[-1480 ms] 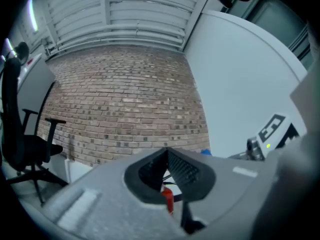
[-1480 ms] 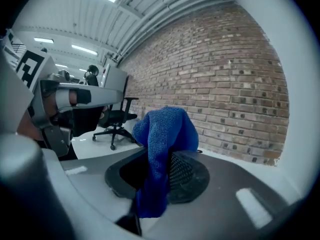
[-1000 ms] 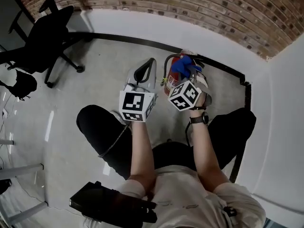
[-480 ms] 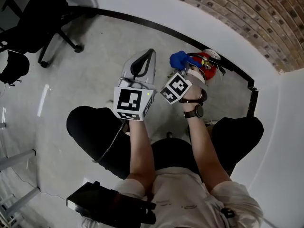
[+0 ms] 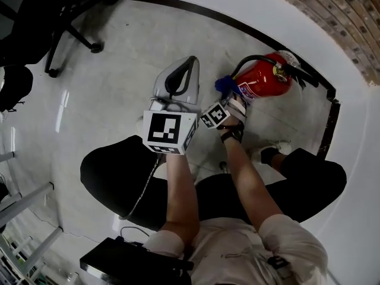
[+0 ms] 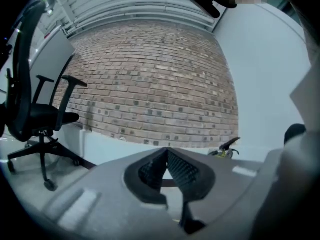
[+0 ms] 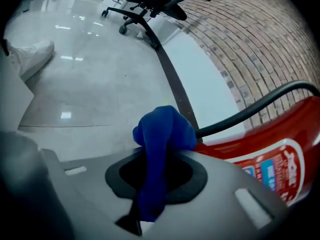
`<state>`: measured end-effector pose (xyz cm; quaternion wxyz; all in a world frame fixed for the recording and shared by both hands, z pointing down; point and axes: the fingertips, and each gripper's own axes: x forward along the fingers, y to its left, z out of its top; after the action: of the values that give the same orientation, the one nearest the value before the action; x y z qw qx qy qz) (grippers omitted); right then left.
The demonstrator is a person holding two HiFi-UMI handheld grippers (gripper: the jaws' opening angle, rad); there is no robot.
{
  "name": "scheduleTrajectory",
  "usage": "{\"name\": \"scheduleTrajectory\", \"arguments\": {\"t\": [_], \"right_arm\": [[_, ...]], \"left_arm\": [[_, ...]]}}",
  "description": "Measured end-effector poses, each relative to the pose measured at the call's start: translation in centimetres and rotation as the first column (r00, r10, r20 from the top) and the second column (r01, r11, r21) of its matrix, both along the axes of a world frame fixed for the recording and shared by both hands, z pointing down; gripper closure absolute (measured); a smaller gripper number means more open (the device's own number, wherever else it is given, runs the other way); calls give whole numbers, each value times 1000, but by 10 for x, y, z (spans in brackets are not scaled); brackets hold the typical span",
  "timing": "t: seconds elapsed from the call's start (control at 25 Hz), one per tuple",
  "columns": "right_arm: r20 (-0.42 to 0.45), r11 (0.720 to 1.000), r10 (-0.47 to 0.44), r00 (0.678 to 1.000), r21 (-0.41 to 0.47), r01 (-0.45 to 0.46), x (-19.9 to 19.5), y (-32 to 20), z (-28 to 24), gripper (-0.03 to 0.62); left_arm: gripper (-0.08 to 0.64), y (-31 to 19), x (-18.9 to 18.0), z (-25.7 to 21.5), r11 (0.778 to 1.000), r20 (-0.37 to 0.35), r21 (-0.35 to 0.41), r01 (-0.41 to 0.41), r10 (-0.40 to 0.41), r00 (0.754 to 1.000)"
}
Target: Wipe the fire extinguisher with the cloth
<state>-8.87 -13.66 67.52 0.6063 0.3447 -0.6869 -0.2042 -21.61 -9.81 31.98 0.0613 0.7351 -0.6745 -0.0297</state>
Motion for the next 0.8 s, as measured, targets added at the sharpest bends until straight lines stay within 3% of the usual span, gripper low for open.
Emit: {"name": "scheduleTrajectory", "arguments": {"t": [0.2,0.28,0.4,0.6,0.68,0.8], "right_arm": [[14,1000,30,999,-8,-30,-1,-5,41,517],[33,994,70,997,-88,-66,5,0,65,517],[38,956,171,985,-246,-157,27,12,106,517],[97,925,213,972,-341,-169,32,16,123,518],[225,902,238,945,-413,-128,16,29,108,515],[460,874,329,825,-479,-81,3,51,48,512]], "left_arm": [[558,-9,2,19,999,2,-45,-10,10,1000],[558,-14,5,25,997,12,-67,-31,32,999],[558,-23,15,33,992,30,-99,-83,87,996],[558,-41,36,37,974,49,-117,-192,199,979],[558,-43,43,35,967,51,-111,-230,236,970],[558,-44,58,25,955,47,-78,-287,291,955]]}}
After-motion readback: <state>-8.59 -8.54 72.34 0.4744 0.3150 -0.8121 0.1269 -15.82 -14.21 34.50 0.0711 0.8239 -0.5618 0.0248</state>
